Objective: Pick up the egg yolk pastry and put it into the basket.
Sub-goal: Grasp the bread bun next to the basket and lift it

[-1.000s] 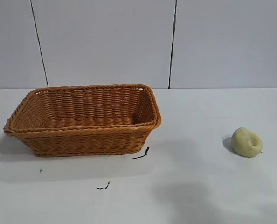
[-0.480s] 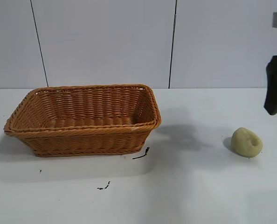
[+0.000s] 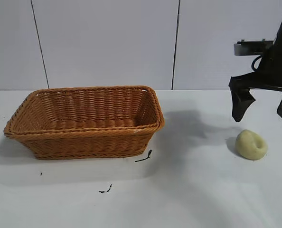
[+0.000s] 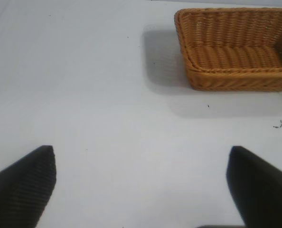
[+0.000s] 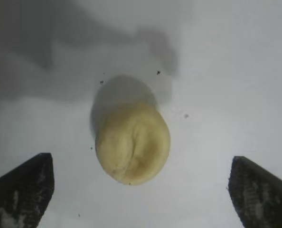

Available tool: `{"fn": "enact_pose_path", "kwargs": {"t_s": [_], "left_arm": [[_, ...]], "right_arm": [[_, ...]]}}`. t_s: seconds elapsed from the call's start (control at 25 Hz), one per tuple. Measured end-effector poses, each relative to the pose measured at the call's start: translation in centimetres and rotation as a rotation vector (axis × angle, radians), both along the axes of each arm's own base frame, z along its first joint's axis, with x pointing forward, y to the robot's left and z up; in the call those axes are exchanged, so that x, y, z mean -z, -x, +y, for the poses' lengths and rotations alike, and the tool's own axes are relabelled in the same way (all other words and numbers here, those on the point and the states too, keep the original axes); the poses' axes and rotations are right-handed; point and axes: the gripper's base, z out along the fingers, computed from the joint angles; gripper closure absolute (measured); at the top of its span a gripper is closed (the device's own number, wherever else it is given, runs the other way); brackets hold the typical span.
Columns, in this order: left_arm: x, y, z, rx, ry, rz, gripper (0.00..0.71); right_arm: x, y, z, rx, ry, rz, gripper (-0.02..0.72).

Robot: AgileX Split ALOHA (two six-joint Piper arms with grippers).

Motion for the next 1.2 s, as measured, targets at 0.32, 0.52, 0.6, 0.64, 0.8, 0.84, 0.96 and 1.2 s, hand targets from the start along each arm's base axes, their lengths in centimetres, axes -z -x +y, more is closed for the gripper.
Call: {"fn": "enact_pose_path", "kwargs": {"t_s": [0.32,0.52,0.6,0.64,0.8,0.84,0.96,1.2], "left_arm": [[0.0,0.0,0.0,0.000,0.000,0.000,0.014],[0.0,0.0,0.0,0.000,0.000,0.000,0.014],[0.0,0.0,0.0,0.000,0.000,0.000,0.014],[0.0,0.0,0.0,0.000,0.000,0.000,0.014],[0.0,0.0,0.0,0.000,0.000,0.000,0.014],[0.0,0.0,0.0,0.000,0.000,0.000,0.014],[0.0,0.0,0.0,0.000,0.000,0.000,0.014],[0.0,0.0,0.0,0.000,0.000,0.000,0.014]], "right_arm": [[3.3,-0.4,0.2,-0.036,-0.006,0.064,0.010],[3.2,-0.4,0.2,-0.036,-0.008,0.061,0.010],[3.5,-0.4,0.2,-0.036,-0.008,0.067,0.010],[3.8,-0.5,0.2,-0.036,-0.008,0.072,0.010],[5.5,-0.6,0.2,-0.036,-0.007,0.098,0.010],[5.6,-0.6,0.2,-0.036,-0.006,0.099,0.010],[5.8,-0.7,0.2,-0.037,-0.006,0.101,0.043],[5.8,-0.7,0.2,-0.036,-0.008,0.101,0.419]]}}
